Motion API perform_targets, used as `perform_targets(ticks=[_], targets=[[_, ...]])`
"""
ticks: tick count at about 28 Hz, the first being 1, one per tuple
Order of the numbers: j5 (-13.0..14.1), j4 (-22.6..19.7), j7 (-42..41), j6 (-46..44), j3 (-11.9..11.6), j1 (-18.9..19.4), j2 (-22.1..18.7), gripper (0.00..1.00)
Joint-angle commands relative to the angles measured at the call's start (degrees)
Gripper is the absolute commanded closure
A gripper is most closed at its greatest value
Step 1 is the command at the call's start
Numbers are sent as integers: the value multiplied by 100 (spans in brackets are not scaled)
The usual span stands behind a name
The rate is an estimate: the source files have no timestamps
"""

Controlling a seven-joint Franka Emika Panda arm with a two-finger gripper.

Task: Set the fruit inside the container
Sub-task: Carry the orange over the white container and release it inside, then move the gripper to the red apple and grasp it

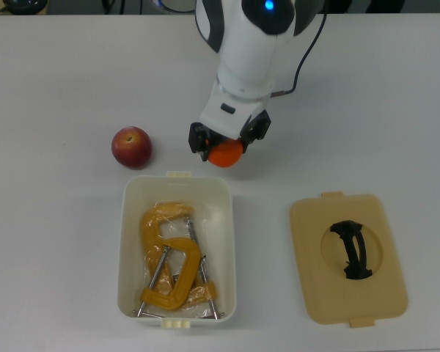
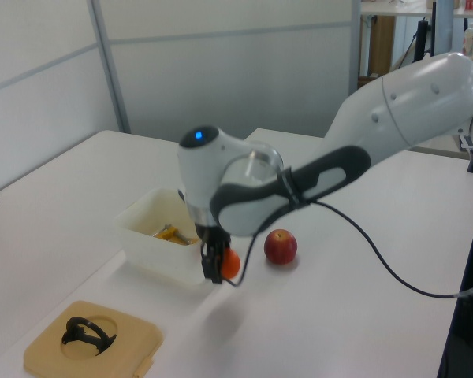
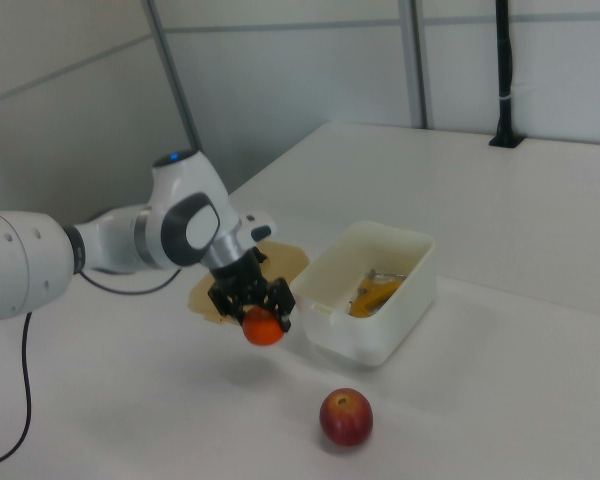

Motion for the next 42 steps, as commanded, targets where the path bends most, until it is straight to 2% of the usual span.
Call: perform_targets(ticks=[1,3,9,13,15,19,20,22,24,25,26,27,34,37,42], targets=[[371,696,99,-404,17,-245,-36,95],[486,863,99,-395,17,-307,-27,95],[504,1346,134,42,-27,-508,165,94],[460,1347,152,570,-36,-623,297,93],[442,1347,169,940,-45,-650,534,93],[399,1338,169,1327,-53,-693,772,85],[329,1321,169,1354,-53,-702,816,77],[275,1312,169,1354,-53,-702,860,72],[267,1312,169,1345,-53,-702,869,60],[293,1303,178,1319,-62,-702,852,31],[310,1303,178,1293,-80,-702,826,10],[310,1312,178,1275,-80,-702,799,0],[381,1347,134,546,-159,-702,430,0],[363,1321,38,-139,-159,-702,184,0],[354,1303,-383,-1271,-159,-711,113,0]])
